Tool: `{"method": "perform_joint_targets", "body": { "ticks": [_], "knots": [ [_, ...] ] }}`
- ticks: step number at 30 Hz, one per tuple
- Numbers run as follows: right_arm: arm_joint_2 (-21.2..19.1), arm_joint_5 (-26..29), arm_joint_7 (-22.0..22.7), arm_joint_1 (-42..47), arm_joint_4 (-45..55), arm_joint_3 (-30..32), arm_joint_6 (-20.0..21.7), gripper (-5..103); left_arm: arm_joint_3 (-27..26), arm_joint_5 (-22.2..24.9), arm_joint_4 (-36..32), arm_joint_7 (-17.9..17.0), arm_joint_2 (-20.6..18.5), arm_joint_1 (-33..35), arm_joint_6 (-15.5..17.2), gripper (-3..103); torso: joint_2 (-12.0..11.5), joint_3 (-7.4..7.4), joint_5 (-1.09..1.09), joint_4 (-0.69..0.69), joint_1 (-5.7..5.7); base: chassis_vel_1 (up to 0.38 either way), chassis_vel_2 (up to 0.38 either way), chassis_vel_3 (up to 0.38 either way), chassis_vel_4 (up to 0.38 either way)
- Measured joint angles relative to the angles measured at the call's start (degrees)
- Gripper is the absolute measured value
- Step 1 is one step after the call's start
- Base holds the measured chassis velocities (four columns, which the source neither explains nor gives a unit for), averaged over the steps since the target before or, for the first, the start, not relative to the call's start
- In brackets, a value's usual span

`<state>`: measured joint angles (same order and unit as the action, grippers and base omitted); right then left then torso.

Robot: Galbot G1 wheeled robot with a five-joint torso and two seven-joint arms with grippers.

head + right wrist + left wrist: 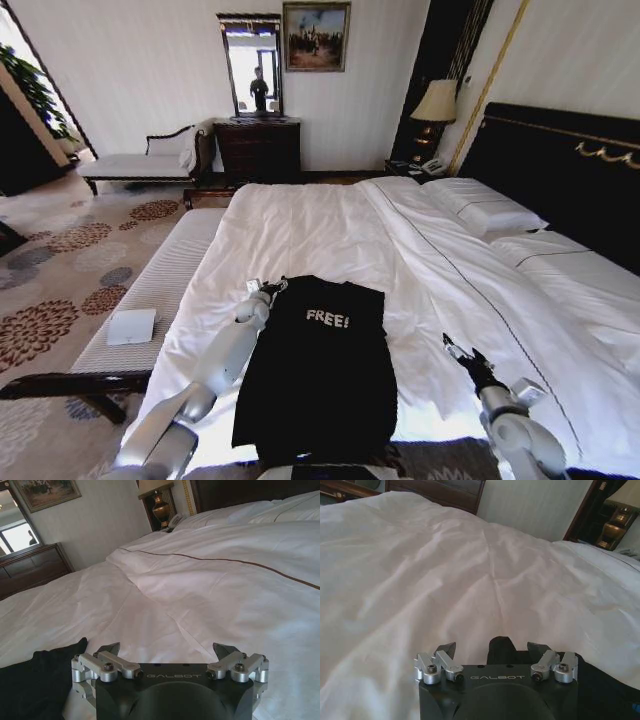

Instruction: Fold the clothes on the bed.

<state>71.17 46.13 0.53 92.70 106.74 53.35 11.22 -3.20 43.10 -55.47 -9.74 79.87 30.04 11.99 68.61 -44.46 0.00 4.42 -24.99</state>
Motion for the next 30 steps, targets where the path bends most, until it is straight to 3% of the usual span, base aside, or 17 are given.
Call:
{"method": "perform_joint_targets", "body": {
  "ticks": [5,6,19,23,24,26,29,30],
  "knots": [
    [-0.1,0.0,-0.1,0.1,-0.1,0.2,0.0,100,-0.1,-1.0,3.9,0.7,2.0,-1.9,-0.3,78,0.0,0.00,0.00,0.01,0.00,0.000,0.000,0.000,0.000],
    [-0.2,0.0,-0.1,0.1,-0.1,0.2,0.0,100,-0.1,-1.7,4.6,0.9,2.4,-2.2,-0.4,82,0.0,0.00,0.00,0.01,0.00,0.000,0.000,0.000,0.000],
    [-0.6,0.3,-0.1,-0.3,-0.7,0.4,0.1,100,-0.3,-4.0,8.8,1.7,3.6,-3.3,-0.8,77,0.0,0.01,0.00,0.00,0.00,0.000,0.000,0.000,0.000],
    [-0.6,0.3,-0.1,-0.2,-0.7,0.5,0.1,100,-0.5,-4.0,10.1,2.1,4.1,-3.8,-1.1,70,0.0,0.01,0.00,0.00,0.00,0.000,0.000,0.000,0.000],
    [-0.6,0.3,-0.1,-0.1,-0.7,0.6,0.1,100,-0.5,-4.2,10.5,2.4,4.2,-3.9,-1.3,59,0.0,0.01,0.00,0.00,0.00,0.000,0.000,0.000,0.000],
    [-0.6,0.4,-0.1,-0.1,-0.7,0.7,0.1,100,-0.6,-4.2,10.8,2.5,4.4,-3.9,-1.5,59,0.0,0.01,0.00,0.00,0.00,0.000,0.000,0.000,0.000],
    [-0.7,0.5,-0.1,0.0,-0.7,0.9,0.1,100,-0.6,-4.3,11.4,3.0,4.5,-4.2,-1.8,44,0.0,0.01,0.00,0.00,0.00,0.000,0.000,0.000,0.000],
    [-0.7,0.5,-0.1,0.0,-0.7,0.9,0.1,100,-0.6,-4.3,11.4,3.0,4.5,-4.2,-1.8,44,0.0,0.01,0.00,0.00,0.00,0.000,0.000,0.000,0.000]
  ]
}}
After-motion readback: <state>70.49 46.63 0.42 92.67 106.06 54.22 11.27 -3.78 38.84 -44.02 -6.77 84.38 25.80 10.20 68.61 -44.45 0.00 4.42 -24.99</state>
